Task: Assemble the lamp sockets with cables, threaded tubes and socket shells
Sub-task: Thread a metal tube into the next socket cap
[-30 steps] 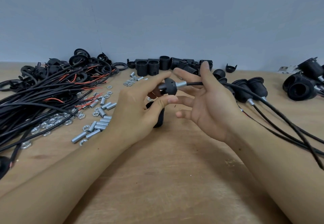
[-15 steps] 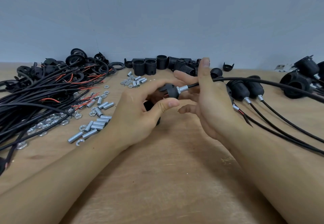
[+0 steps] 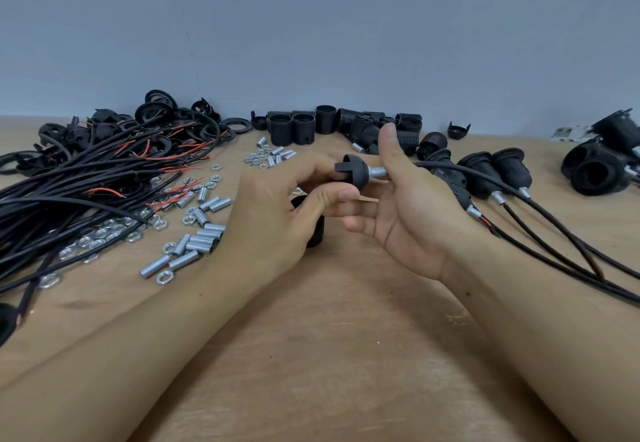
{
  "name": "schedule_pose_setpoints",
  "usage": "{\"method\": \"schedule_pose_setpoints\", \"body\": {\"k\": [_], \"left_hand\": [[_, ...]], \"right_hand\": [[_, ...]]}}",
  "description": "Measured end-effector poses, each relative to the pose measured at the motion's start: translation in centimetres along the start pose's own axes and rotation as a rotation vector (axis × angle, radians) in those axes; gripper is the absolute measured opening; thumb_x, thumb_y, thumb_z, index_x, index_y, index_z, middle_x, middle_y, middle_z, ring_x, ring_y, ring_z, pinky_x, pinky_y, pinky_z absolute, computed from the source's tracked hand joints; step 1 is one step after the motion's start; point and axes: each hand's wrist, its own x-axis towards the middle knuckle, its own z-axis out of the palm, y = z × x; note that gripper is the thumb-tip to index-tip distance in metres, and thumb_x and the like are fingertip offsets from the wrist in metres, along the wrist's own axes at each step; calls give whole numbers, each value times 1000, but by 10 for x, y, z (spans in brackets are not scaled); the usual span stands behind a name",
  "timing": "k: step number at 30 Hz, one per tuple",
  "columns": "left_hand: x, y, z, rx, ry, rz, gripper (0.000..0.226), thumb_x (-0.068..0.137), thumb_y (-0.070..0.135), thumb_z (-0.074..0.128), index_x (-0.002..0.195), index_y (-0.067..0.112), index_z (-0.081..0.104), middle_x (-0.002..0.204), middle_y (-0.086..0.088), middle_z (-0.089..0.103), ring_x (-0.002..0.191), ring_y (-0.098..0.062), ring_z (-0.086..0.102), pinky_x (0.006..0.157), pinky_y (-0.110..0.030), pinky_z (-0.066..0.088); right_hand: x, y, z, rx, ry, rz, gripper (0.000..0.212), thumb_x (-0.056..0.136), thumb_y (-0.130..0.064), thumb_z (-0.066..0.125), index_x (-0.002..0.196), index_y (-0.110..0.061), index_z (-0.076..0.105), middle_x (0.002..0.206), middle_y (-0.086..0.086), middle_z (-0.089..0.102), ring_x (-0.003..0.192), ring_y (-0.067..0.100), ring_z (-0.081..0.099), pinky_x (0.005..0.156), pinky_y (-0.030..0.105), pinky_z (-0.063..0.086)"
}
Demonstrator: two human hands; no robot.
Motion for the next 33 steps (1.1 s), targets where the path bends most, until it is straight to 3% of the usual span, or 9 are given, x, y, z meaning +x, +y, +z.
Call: {"method": "schedule_pose_setpoints", "body": {"k": [10,15,20,22,24,27,29,31,33], "left_hand": [[2,1,-1,79,137,-147,20,86,32,75,77,14,69,74,9,62,68,-14,58,62,-32,47],[4,1,-5,176,209,-110,18,91,32,69,79,20,63,74,10,60,67,-14,56,64,-35,46],[7,-4,-9,101,231,-253,15,92,31,69,78,27,63,70,14,62,62,-4,54,60,-19,43],[5,-4,-6,88,165,-254,15,89,31,72,78,23,67,69,10,63,61,-4,54,59,-17,41],[3,-3,-4,80,129,-263,16,87,31,74,77,21,68,65,10,62,57,-3,51,57,-13,37],[3,-2,-4,15,120,-291,15,84,33,76,74,26,68,65,6,65,55,0,52,55,-11,38],[4,-1,-6,-74,99,-306,15,80,40,74,73,28,68,69,6,67,57,0,54,55,-14,43],[5,-1,-5,-99,103,-315,16,80,43,72,73,29,67,69,5,69,58,-4,58,57,-21,47],[5,-4,-4,-67,107,-325,16,81,43,72,74,30,67,69,7,69,61,-13,61,59,-28,48]], "right_hand": [[3,-1,-3,327,80,107,61,86,-61,58,100,-2,65,81,10,67,62,18,62,53,25,52],[3,-6,-5,408,115,69,27,71,-29,81,79,-5,71,73,8,60,57,14,54,46,19,47],[4,-14,-15,664,262,63,71,93,-59,49,119,7,59,104,16,66,75,22,66,51,25,57],[-3,-17,-14,406,142,296,96,88,-78,26,105,8,66,91,19,73,62,24,70,42,25,55],[-9,-16,-10,-241,111,349,95,88,-80,23,66,-2,71,56,11,67,36,15,56,30,18,37],[-9,-11,-9,-958,469,-352,65,92,-58,54,52,-7,62,42,-1,55,38,10,47,43,25,41],[-6,-13,-15,-939,434,-710,32,89,-46,65,71,-20,68,64,-10,66,61,1,58,64,25,49],[-5,-12,-18,-847,122,-621,7,88,-39,70,91,-33,70,86,-18,71,86,-4,65,82,20,51],[-3,-3,-19,-774,-64,-461,8,89,-26,71,96,-24,73,77,-11,72,75,5,69,76,28,56]]}}
